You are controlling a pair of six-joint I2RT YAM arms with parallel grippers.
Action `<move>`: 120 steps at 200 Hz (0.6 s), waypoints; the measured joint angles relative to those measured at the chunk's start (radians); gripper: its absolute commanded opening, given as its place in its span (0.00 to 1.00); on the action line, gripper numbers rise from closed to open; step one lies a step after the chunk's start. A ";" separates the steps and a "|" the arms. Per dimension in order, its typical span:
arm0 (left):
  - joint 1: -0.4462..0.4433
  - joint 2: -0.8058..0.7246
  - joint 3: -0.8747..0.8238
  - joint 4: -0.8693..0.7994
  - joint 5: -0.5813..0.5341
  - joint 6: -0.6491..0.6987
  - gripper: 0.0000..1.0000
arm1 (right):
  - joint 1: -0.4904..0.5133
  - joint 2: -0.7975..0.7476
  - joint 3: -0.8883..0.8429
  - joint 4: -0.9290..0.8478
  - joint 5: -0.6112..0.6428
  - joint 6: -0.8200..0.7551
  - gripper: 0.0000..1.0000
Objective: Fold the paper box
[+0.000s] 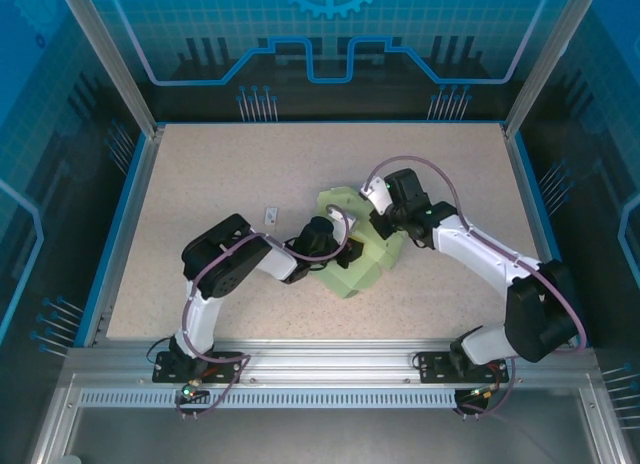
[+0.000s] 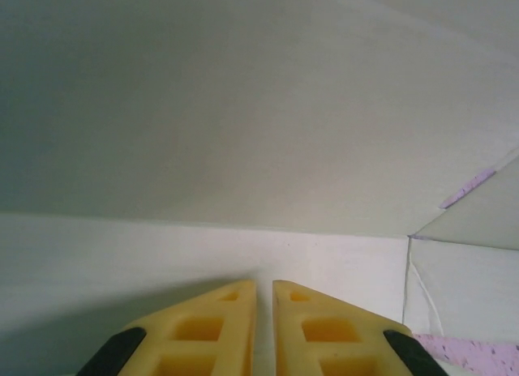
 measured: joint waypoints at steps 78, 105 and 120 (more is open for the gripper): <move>-0.003 0.026 -0.032 0.111 -0.045 0.001 0.14 | 0.066 0.002 -0.037 0.026 -0.043 0.187 0.00; -0.002 0.025 -0.049 0.140 -0.059 0.005 0.14 | 0.066 0.013 -0.039 0.042 -0.049 0.238 0.00; -0.002 0.025 -0.055 0.149 -0.064 0.008 0.15 | 0.064 0.013 -0.041 0.045 -0.047 0.251 0.00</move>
